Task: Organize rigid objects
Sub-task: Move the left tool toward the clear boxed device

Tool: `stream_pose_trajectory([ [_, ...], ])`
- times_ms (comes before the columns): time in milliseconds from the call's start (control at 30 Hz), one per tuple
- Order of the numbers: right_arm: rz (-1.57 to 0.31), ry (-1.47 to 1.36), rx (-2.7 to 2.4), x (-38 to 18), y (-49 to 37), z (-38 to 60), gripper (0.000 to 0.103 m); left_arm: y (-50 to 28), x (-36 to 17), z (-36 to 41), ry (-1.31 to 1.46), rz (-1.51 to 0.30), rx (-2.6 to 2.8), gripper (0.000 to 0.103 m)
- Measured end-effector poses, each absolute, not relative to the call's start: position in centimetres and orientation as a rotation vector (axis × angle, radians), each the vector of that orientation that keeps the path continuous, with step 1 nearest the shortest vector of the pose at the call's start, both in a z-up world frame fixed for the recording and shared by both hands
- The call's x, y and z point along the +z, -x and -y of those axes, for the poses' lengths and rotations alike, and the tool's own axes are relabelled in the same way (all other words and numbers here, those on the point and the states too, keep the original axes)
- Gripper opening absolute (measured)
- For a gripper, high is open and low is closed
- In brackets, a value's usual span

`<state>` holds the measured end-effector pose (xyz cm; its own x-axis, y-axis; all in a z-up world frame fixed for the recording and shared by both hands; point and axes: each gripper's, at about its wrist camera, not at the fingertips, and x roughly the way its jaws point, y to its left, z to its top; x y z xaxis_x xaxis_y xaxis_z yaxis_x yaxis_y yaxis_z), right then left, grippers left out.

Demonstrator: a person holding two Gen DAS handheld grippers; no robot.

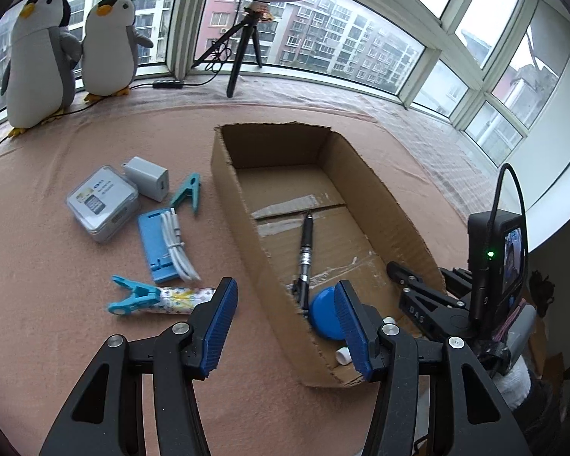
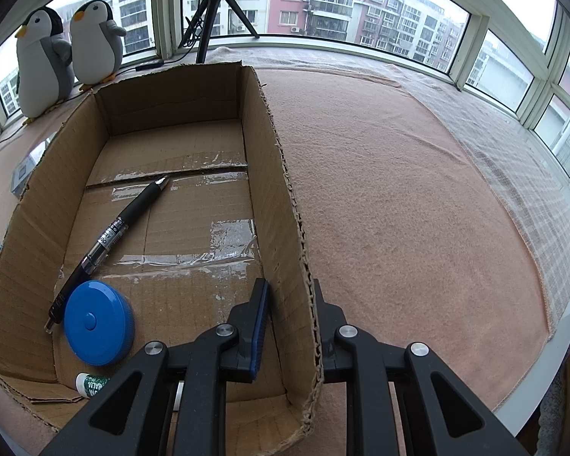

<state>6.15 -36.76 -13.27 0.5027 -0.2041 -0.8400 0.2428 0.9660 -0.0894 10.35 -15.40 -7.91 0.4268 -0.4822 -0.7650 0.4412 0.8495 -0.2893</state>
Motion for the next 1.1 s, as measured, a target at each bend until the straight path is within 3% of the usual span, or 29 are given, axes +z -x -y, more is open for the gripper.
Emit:
stream_pose_trajectory([
  [67,-1.009,-0.04,-0.271,-13.3,-6.2,36.7,0.018,-10.8,-8.1,13.9,0.041,-0.968,-0.544,0.058],
  [167,-1.009,-0.038,-0.271,-13.2,-6.2,36.8,0.018,-11.7,-8.4,11.3,0.042,-0.963,-0.504,0.074],
  [367,-1.01,-0.025,-0.277,-13.3,-6.3,36.7,0.019,-14.2,-9.4,6.5,0.001,-0.956,-0.425,0.082],
  [633,-1.015,0.002,-0.291,-13.3,-6.6,36.4,0.02,-18.7,-10.9,3.4,-0.124,-0.943,-0.387,0.086],
  [1100,-1.02,0.017,-0.329,-13.3,-6.7,35.9,0.025,-24.2,-13.9,5.6,-0.335,-0.949,-0.463,0.086],
])
